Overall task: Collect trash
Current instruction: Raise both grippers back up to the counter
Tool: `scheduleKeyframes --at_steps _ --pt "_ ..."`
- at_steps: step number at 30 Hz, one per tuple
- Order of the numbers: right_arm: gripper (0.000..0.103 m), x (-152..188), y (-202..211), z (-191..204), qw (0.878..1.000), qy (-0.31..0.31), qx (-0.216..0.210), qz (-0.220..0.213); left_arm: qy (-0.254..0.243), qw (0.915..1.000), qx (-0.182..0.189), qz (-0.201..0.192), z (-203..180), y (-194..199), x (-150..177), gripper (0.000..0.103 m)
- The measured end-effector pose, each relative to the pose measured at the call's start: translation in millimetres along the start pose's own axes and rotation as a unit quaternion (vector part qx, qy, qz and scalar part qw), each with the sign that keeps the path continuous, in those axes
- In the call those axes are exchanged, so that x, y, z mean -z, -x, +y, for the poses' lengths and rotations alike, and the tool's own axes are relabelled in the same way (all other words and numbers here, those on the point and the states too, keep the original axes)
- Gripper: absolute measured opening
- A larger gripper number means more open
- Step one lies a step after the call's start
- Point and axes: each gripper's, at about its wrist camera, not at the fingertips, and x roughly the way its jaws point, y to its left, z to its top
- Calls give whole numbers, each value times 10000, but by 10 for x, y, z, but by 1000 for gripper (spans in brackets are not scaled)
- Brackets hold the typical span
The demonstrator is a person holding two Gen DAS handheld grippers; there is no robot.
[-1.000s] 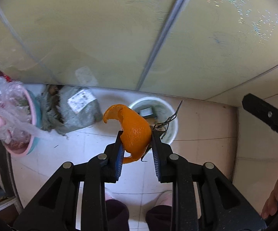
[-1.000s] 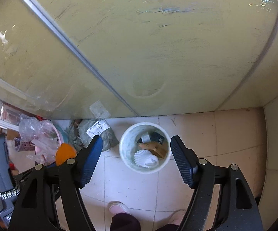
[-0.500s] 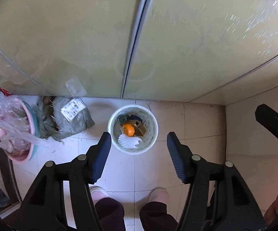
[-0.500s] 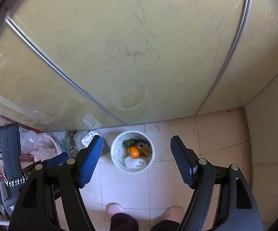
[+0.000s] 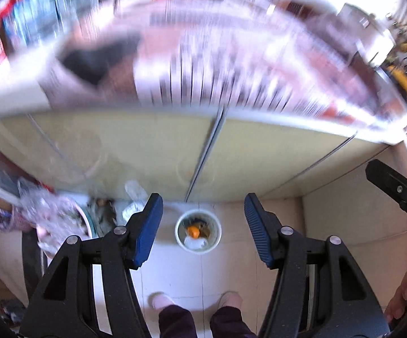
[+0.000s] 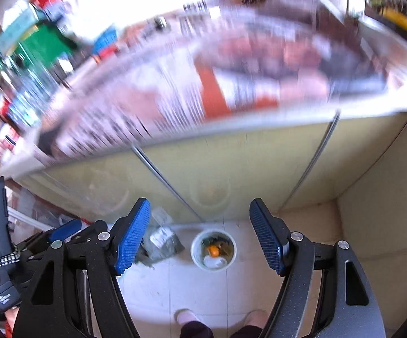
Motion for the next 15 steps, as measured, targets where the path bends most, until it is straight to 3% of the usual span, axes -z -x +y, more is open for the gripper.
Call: scheduleKeyframes --at_steps 8,15 --pt "70 -353 903 456 9951 113 194 -960 -712 9925 -153 -981 -11 1076 -458 60" --pt "71 -616 1219 682 9892 109 331 -1420 -854 9880 -10 -1290 27 1403 -733 64"
